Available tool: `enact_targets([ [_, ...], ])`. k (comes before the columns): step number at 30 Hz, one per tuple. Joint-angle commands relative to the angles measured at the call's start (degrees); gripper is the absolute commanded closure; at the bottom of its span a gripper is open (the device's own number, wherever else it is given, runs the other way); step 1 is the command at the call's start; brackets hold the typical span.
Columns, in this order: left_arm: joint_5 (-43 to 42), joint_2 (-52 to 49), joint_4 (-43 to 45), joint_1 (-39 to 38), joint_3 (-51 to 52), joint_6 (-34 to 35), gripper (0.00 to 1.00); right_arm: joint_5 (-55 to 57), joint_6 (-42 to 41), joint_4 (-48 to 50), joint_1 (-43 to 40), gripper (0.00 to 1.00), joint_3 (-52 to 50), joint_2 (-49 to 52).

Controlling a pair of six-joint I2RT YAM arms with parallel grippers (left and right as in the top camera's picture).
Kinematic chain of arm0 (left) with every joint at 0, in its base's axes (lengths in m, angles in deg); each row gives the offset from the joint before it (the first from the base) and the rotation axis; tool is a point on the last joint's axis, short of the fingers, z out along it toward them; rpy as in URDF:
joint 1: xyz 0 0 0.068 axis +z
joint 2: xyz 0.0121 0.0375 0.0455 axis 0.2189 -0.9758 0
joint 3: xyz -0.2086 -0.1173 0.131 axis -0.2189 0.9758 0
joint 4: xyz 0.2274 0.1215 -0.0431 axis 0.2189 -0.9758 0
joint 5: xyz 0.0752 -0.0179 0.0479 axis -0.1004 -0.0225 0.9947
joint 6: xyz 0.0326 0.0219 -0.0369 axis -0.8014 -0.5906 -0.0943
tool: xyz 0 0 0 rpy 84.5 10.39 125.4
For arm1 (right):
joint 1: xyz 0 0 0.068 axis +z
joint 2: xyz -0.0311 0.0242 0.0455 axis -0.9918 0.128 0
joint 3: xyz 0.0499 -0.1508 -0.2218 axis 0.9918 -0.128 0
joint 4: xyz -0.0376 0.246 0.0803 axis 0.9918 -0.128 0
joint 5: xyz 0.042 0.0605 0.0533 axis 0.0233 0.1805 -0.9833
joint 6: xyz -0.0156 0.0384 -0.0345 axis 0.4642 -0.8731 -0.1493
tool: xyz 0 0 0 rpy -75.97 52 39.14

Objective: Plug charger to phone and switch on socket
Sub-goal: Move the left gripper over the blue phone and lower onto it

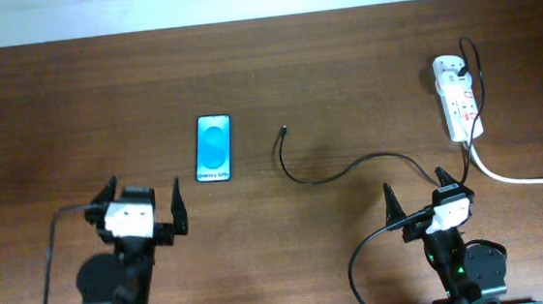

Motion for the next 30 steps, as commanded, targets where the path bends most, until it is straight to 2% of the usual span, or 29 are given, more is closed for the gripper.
enact_targets([
  [1,-2.8,-12.92,-7.17,-0.22,-14.34,0.72,0.01,0.31,-0.24,-0.35,0.55,0.02,-0.31,-0.42],
  [7,-9.57,-44.96,-31.04,-0.24,-46.97,0.76,0.01,0.31,-0.24,-0.35,0.55,0.02,-0.31,-0.42],
  [9,-10.08,-54.47,-37.77,-0.28,-56.74,3.65,0.01,0.31,-0.24,-0.35,0.55,0.02,-0.31,-0.42],
  [13,-12.33,-67.58,-49.0,-0.26,-71.58,3.74,0.01,0.31,-0.24,-0.35,0.55,0.02,-0.31,-0.42],
  [19,-12.57,-71.14,-46.99,-0.26,-71.76,3.74,0.01,0.31,-0.24,-0.35,0.55,0.02,-0.31,-0.42],
  [30,-19.54,-71.17,-47.15,-0.26,-71.73,3.69,0.01,0.31,-0.24,-0.35,0.55,0.02,-0.31,-0.42],
])
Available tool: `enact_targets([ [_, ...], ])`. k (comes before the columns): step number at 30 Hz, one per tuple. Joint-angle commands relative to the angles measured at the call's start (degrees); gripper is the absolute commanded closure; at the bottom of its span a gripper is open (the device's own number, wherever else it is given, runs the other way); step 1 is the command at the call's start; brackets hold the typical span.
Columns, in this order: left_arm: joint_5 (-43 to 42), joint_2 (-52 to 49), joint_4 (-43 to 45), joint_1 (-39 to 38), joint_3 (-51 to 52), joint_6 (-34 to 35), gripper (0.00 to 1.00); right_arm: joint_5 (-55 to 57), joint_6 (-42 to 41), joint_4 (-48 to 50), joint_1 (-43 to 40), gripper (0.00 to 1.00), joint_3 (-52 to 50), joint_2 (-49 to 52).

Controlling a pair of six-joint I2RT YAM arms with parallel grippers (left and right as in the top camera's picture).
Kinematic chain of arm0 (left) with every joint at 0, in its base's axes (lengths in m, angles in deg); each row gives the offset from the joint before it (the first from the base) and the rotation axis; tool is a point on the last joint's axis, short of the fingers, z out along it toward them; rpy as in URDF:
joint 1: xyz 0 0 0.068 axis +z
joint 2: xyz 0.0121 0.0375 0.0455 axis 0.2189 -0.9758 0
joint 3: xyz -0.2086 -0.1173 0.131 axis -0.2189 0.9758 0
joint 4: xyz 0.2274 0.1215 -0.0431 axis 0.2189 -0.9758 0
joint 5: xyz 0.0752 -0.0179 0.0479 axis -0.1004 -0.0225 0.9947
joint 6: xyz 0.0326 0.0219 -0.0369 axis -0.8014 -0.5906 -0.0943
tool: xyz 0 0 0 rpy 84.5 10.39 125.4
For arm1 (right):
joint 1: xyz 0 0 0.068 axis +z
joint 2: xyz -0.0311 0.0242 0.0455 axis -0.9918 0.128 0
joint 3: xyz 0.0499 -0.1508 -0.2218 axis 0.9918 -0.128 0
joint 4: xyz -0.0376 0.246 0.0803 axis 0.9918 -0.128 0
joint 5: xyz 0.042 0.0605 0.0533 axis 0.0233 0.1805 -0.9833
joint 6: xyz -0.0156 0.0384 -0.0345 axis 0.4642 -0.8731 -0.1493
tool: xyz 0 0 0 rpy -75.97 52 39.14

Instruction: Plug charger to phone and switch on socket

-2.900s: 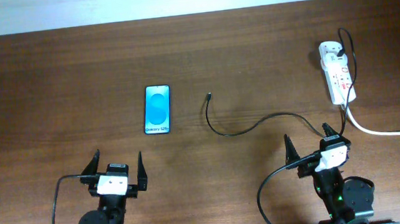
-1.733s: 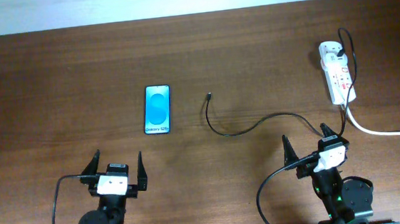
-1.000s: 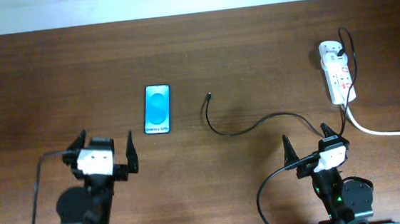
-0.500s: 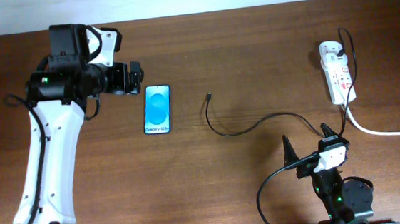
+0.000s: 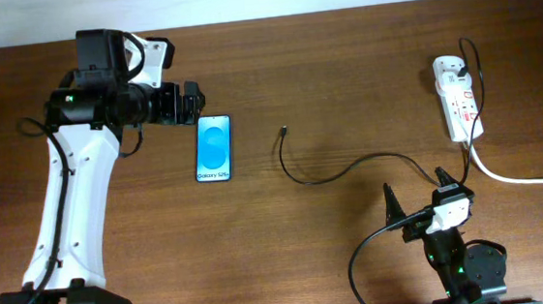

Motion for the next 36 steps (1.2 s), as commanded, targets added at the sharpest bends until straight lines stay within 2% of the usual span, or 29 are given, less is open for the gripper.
enact_targets([
  [1,-1.6,-0.24,0.98,-0.15,-1.51,0.74,0.03,0.28,-0.24,-0.33,0.5,0.02,-0.31,-0.39],
  [3,-1.57,-0.35,0.48,-0.15,-1.33,2.64,0.11,0.28,-0.24,-0.33,0.5,0.02,-0.31,-0.39],
  [7,3.58,-1.38,-0.61,-0.15,-1.27,11.37,0.11,0.28,-0.24,-0.33,0.5,0.02,-0.31,-0.39],
  [10,8.94,-1.95,-0.44,-0.17,-2.4,15.43,0.11,0.28,-0.24,-0.33,0.5,0.02,-0.31,-0.39],
  [12,11.02,-5.11,-6.03,-1.4,-10.67,15.56,0.12,0.28,-0.24,-0.33,0.5,0.01,-0.31,-0.39],
  [16,18.67,-14.75,-19.65,-6.36,-26.93,15.5,0.01,0.28,-0.24,-0.33,0.5,0.02,-0.31,-0.39],
  [20,19.02,-24.85,-21.38,-9.66,-27.08,15.52,0.01,0.28,-0.24,-0.33,0.5,0.02,-0.31,-0.39],
  [25,22.21,-34.49,-18.84,-11.41,-27.04,15.58,0.01,0.28,-0.24,-0.33,0.5,0.02,-0.31,-0.39],
  [36,20.7,-42.51,-17.29,-11.41,-25.29,17.27,0.01,0.28,-0.24,-0.33,0.5,0.02,-0.31,-0.39],
])
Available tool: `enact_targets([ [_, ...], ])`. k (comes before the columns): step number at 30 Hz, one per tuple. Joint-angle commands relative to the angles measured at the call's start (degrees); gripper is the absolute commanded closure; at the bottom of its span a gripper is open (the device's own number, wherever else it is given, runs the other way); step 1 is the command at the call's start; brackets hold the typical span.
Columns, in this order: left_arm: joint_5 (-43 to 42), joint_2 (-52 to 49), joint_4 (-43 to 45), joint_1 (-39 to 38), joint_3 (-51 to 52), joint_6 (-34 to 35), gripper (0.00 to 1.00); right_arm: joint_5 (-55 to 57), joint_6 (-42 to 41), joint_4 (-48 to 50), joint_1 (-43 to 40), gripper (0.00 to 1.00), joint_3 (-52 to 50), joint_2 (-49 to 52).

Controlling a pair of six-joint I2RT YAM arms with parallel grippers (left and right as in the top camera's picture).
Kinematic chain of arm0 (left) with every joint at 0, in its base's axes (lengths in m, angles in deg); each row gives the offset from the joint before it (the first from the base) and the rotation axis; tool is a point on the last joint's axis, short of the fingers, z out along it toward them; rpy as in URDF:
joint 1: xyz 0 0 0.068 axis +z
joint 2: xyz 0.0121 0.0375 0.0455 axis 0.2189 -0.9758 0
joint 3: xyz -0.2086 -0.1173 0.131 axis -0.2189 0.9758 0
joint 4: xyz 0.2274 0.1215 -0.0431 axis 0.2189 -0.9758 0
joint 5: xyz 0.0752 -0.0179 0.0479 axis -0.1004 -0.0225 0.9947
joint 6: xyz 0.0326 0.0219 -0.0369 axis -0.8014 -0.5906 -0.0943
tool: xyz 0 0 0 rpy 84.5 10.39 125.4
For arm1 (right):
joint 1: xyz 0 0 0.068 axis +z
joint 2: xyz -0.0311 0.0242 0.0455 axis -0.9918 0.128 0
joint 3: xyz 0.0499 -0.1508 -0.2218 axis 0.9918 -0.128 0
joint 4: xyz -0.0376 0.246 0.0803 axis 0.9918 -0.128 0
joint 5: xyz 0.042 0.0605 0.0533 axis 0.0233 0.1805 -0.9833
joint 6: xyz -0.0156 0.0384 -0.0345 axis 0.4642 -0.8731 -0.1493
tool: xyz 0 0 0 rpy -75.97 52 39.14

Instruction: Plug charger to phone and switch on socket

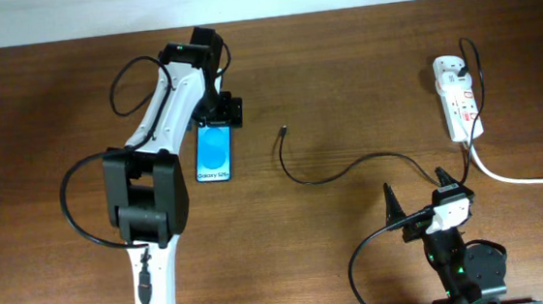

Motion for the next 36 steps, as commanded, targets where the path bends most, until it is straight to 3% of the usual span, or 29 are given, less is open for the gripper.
enact_targets([
  [1,-0.24,-3.87,0.33,0.2,1.01,0.96,0.01,0.28,-0.26,-0.33,0.5,0.02,-0.31,-0.39],
  [13,-3.82,-7.52,0.72,0.2,1.4,3.19,0.0,0.28,-0.26,-0.33,0.5,0.02,-0.31,-0.39],
  [18,-5.16,-7.52,-0.94,0.24,1.4,3.56,0.1,0.39,-0.76,-0.09,0.46,0.02,-0.31,-0.39],
  [20,-5.16,-7.52,-0.94,0.24,1.38,3.56,0.1,0.42,-15.37,1.2,0.46,0.02,0.09,-0.37],
  [22,-5.18,-7.52,-0.52,0.24,1.38,3.58,0.07,-3.1,-18.53,1.33,0.46,0.02,2.6,0.11],
  [25,-5.16,-7.52,-0.63,0.35,1.38,3.56,0.06,-4.52,-18.21,-2.01,0.46,0.02,12.68,7.48],
  [27,-5.16,-7.52,-0.76,0.39,1.38,3.56,0.08,-5.64,-14.95,-11.02,0.46,0.02,25.05,19.28],
  [28,-5.16,-7.52,-1.01,0.63,1.38,3.56,0.13,-5.64,-11.5,-23.21,0.46,0.02,40.3,31.65],
  [30,-4.98,-7.52,-1.38,0.63,1.38,3.54,0.24,-5.55,-5.22,-39.85,0.46,0.02,59.28,44.44],
  [31,-4.98,-7.52,-1.4,0.63,1.38,3.54,0.24,-5.53,-1.31,-46.69,0.46,0.02,67.14,50.05],
  [33,-4.92,-7.52,-1.4,0.63,1.38,3.52,0.27,-5.81,-0.66,-52.87,0.46,0.02,74.12,57.13],
  [36,-4.04,-7.52,-1.42,0.74,1.38,3.5,0.46,-13.81,-0.66,-55.71,0.46,0.02,74.79,66.51],
])
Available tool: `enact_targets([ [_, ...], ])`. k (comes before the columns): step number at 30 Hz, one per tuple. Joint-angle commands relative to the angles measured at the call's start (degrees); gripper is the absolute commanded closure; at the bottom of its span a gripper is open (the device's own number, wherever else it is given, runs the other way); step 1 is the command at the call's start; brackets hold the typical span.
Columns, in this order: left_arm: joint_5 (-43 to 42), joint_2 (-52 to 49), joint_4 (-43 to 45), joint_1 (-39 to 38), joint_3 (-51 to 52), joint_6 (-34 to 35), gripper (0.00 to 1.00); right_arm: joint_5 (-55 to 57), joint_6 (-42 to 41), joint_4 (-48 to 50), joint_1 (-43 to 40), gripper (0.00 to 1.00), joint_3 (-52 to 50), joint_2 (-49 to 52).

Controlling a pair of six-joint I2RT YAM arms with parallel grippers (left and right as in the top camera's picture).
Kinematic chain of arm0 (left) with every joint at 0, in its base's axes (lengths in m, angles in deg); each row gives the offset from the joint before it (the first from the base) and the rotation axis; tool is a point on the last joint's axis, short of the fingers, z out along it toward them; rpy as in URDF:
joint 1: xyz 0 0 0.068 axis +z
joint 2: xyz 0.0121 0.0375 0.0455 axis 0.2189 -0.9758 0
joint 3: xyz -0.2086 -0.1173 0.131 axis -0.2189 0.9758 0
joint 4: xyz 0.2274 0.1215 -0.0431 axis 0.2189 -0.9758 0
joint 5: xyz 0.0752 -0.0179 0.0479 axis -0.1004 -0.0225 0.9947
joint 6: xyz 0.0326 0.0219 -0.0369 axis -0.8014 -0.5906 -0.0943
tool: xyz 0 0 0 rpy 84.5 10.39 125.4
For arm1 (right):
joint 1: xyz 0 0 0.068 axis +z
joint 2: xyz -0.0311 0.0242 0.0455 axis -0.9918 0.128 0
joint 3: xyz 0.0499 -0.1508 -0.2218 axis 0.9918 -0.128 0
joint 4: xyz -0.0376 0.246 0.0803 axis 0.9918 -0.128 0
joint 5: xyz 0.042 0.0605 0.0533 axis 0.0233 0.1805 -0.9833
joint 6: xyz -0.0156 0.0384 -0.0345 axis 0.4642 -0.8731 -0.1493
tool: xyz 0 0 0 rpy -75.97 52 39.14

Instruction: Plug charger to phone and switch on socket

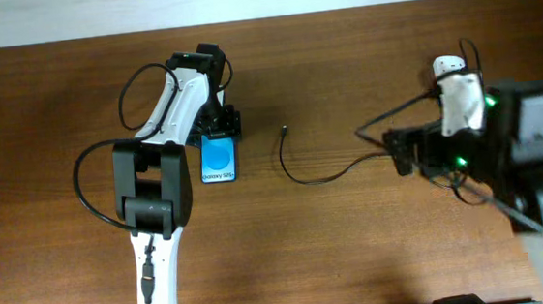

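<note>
The phone lies screen-up on the wooden table, lit blue. My left gripper sits over the phone's far end with a finger on each side edge, shut on the phone. The black charger cable curves across the table, and its free plug lies right of the phone, untouched. My right gripper hovers open and empty above the cable, well right of the plug. The white power strip at far right is mostly hidden behind the right arm.
A white mains lead runs off the table's right side, hidden under the right arm. The left arm stretches from the near edge up to the phone. The table's far edge meets a pale wall.
The left gripper has come down from just beyond the phone onto its far end, and the phone sits slightly nearer and to the right. The right arm has left its folded rest pose and now hovers over the cable.
Both arms first rested folded at the near edge, grippers open. Then the left arm was out to the left of the phone, then just beyond its far end. Now it grips that end, and the right arm has risen over the cable's right part.
</note>
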Motion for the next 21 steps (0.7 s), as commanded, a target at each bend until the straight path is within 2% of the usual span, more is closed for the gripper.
enact_targets([
  [1,0.17,-2.62,0.07,0.35,0.66,0.31,0.52,-6.95,1.33,-0.15,0.35,0.02,0.9,5.9],
  [5,1.03,-2.6,-0.15,0.35,0.2,0.31,0.53,-7.13,1.31,-0.09,0.35,0.02,0.92,7.69],
  [7,1.01,-2.6,-1.62,0.63,-1.77,0.33,0.57,-7.13,1.07,-0.37,0.35,0.02,0.92,7.69],
  [9,1.01,-2.6,-3.82,1.75,-4.09,0.33,0.67,-7.13,1.07,-0.31,0.35,0.02,0.92,7.69],
  [10,1.01,-2.6,-4.5,1.92,-4.59,0.33,0.83,-7.67,0.83,-0.33,0.35,0.02,0.92,7.69],
  [11,1.01,-2.6,-4.68,1.92,-4.66,0.33,0.91,-10.16,0.87,-0.28,0.35,0.01,0.92,7.69],
  [13,1.01,-2.6,-5.73,2.14,-5.53,0.35,1.0,-10.51,0.87,-0.31,0.35,0.02,0.92,7.69],
  [16,0.98,-2.6,-9.79,2.78,-12.48,0.35,1.0,-10.54,-0.83,0.11,0.35,0.01,0.92,7.76],
  [19,-0.94,-2.6,-14.91,3.48,-22.29,1.73,1.0,-10.29,-6.05,1.7,0.35,0.0,1.29,8.94],
  [21,-5.03,-2.6,-16.48,4.59,-25.94,4.0,1.0,-10.34,-9.03,1.86,0.42,0.05,2.99,11.74],
])
